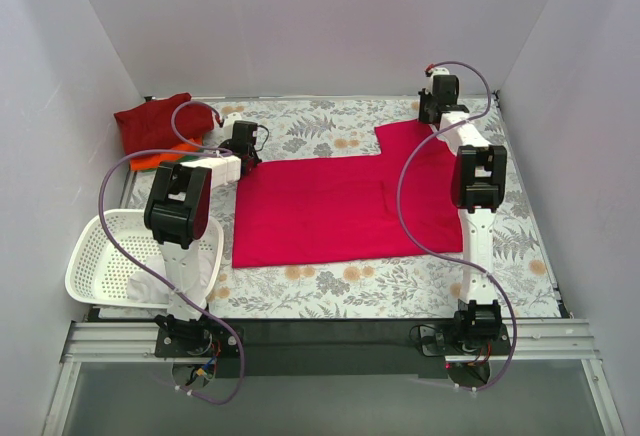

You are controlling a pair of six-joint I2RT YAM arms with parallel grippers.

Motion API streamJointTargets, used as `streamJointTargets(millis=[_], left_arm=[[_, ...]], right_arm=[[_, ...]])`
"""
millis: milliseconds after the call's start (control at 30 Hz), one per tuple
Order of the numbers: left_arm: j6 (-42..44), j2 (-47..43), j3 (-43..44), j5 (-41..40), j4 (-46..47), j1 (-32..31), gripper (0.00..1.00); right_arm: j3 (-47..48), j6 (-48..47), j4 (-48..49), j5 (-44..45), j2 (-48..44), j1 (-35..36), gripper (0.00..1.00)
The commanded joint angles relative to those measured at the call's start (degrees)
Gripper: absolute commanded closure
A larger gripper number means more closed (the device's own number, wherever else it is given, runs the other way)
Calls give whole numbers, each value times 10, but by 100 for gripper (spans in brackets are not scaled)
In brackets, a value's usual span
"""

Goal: Fold and stack the t-shirts
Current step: Fold the tshirt

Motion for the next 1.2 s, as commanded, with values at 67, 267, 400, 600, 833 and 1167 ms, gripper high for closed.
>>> streamJointTargets(millis=[67,267,400,600,833,1167], left_arm=[[7,-31,2,6,-4,1,100],[2,-75,-29,23,37,2,100],[-1,-112,-64,27,68,2,100],[-8,-155,-106,38,80,1,100],[-30,-197,-171,37,86,2,100],[-46,-299,-263,43,108,0,100]], right_arm=[[-31,5,-43,-9,-64,-5,99],[-135,13,-15,-7,-187,-5,99],[-240,33,10,-24,-266,-5,99],[-371,60,46,-61,-398,-5,99],[-539,65,65,-76,-525,5,99],[-717,69,72,-49,-738,8,99]])
